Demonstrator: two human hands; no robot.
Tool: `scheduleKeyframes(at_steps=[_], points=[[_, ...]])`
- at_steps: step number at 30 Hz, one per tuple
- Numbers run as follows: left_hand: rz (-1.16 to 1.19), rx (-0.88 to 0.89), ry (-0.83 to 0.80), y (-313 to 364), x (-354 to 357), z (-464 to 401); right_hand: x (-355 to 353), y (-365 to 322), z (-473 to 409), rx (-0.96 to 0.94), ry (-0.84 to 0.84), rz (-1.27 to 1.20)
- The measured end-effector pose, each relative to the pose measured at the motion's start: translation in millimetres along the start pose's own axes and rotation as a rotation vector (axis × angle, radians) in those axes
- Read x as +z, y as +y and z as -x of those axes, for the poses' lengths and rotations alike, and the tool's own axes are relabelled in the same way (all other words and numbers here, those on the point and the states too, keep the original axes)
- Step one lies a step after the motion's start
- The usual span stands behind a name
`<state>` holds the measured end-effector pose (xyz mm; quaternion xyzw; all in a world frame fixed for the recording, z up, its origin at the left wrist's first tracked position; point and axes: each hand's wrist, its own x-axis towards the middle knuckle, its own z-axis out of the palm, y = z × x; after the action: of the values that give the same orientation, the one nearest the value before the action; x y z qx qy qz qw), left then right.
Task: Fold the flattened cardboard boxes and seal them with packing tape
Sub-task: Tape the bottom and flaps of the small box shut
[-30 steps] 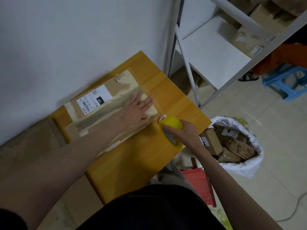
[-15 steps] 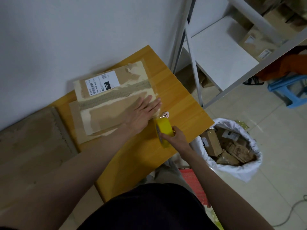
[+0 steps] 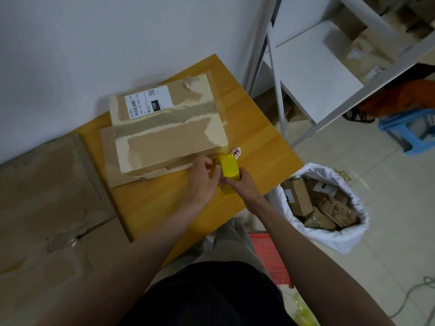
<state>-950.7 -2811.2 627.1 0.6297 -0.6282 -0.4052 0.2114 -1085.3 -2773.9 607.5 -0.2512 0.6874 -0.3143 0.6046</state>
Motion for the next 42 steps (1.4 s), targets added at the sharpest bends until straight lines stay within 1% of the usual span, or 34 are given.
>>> scheduleKeyframes(at_steps=[2, 3, 5, 7, 8, 10, 11, 13, 15, 18, 20, 22, 26, 28, 31, 33, 35, 38, 40, 42], points=[[0.213, -0.323, -0.102, 10, 11, -2, -2, 3, 1, 0.007, -0.027, -0.005], [0.303, -0.422, -0.15, 15, 15, -4, -3, 4, 1, 0.011, -0.036, 0.001], [0.406, -0.529, -0.174, 20, 22, -9, -7, 7, -1, 0.015, -0.054, 0.007], [0.447, -0.594, -0.144, 21, 24, -11, -13, 8, -5, 0.035, -0.066, -0.019], [0.469, -0.611, -0.139, 21, 25, -11, -16, 7, -8, 0.048, -0.051, -0.045], [0.521, -0.639, -0.15, 21, 24, -11, -25, 4, -18, 0.036, 0.048, -0.037], [0.534, -0.658, -0.152, 21, 23, -10, -30, 2, -25, -0.006, 0.108, 0.037], [0.554, -0.679, -0.138, 20, 24, -8, -36, -4, -51, -0.145, 0.155, 0.325], [0.594, -0.663, -0.158, 22, 24, -3, -38, -9, -81, -0.245, 0.109, 0.67], [0.666, -0.652, -0.19, 28, 25, 2, -31, -5, -121, -0.321, 0.035, 1.042], [0.669, -0.673, -0.195, 33, 27, 4, -29, 0, -135, -0.358, -0.002, 1.192], [0.682, -0.704, -0.193, 37, 26, 4, -28, 4, -140, -0.357, -0.004, 1.233], [0.708, -0.734, -0.203, 41, 24, 4, -31, 8, -132, -0.411, 0.045, 1.223], [0.718, -0.737, -0.2, 40, 23, 4, -37, 10, -125, -0.406, 0.062, 1.147], [0.726, -0.739, -0.213, 40, 20, 7, -46, 4, -112, -0.317, 0.186, 0.79], [0.727, -0.742, -0.23, 41, 19, 9, -54, -3, -96, -0.314, 0.225, 0.55], [0.727, -0.756, -0.237, 43, 17, 11, -62, -12, -79, -0.386, 0.227, 0.408], [0.748, -0.775, -0.238, 45, 16, 12, -70, -25, -57, -0.485, 0.223, 0.302], [0.765, -0.774, -0.248, 46, 14, 13, -72, -33, -46, -0.541, 0.198, 0.277], [0.775, -0.769, -0.263, 47, 12, 13, -72, -39, -38, -0.62, 0.164, 0.316]])
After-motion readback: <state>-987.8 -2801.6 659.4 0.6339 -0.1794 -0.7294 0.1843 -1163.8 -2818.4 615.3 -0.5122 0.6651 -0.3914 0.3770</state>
